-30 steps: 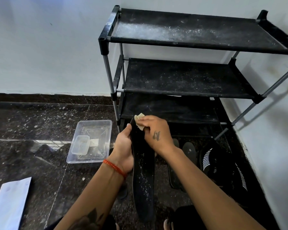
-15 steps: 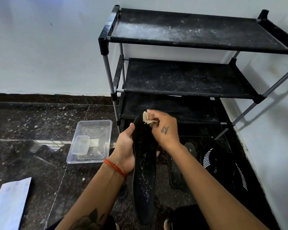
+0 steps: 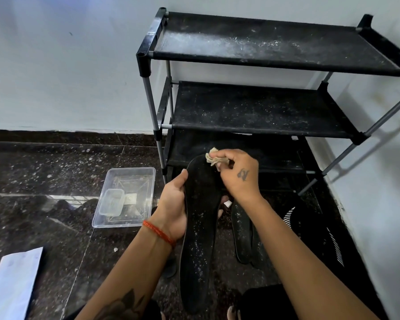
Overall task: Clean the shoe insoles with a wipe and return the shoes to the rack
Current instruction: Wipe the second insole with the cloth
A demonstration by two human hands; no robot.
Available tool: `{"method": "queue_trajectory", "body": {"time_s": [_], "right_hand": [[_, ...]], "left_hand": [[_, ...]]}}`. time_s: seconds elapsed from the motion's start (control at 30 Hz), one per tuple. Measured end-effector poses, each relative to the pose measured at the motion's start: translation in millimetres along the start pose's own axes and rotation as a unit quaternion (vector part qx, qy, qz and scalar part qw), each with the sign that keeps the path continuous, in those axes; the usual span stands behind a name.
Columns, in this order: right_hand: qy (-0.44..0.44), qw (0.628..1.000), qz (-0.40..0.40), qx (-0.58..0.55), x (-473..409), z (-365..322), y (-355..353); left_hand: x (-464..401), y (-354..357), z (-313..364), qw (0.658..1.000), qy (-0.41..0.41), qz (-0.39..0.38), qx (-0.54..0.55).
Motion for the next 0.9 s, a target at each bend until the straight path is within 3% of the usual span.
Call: {"method": "queue_trajectory", "body": {"time_s": [0.13,0.27,0.37,0.43,0.57,0.73,0.9], "right_hand": [[0.024,0.997,-0.067,-0.017,7.5,-4.0,16.3],[-0.030,0.988,-0.135,-0.066,12.5,-14.4,15.9],[-0.047,0.978,-0.201,-0.035,8.2,-12.3,3.6],[-0.040,0.984,-0.173,0.010,4.2,-6.8,-4.0],[0.009,1.000,-0.009,-0.021,-2.5,0.4,-6.6],[0.032,0.996,-0.085,-0.014,3.4,-0.5,12.7],[-0.029,0.987,-0.148,-0.064,10.5,-12.4,12.7]], "left_hand": [[0.8,1.6,-3.4,1.000,0.009,-0.006,-0.005],[-1.0,-2.6,0.5,1.000,0.015,-0.005,0.001],[-2.5,-2.4,0.5,1.000,0.012,-0.017,0.010],[-3.6,-2.5,0.0,1.000,0.002,-0.023,0.012],[-2.8,-0.8,0.9,1.000,-0.009,-0.013,0.001],[-1.0,1.4,-2.9,1.000,0.007,-0.021,-0.015],[-3.1,-2.3,-0.5,0.999,0.012,-0.029,0.003]]}}
Point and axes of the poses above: each hand's wrist, its own x-axis away from the middle knuckle, its own y-axis out of the palm, z = x × y, the point moved 1 cm from there along -x, towards the middle knuckle, and after that the axes turned 7 degrees about y, right-handed, at the moved point
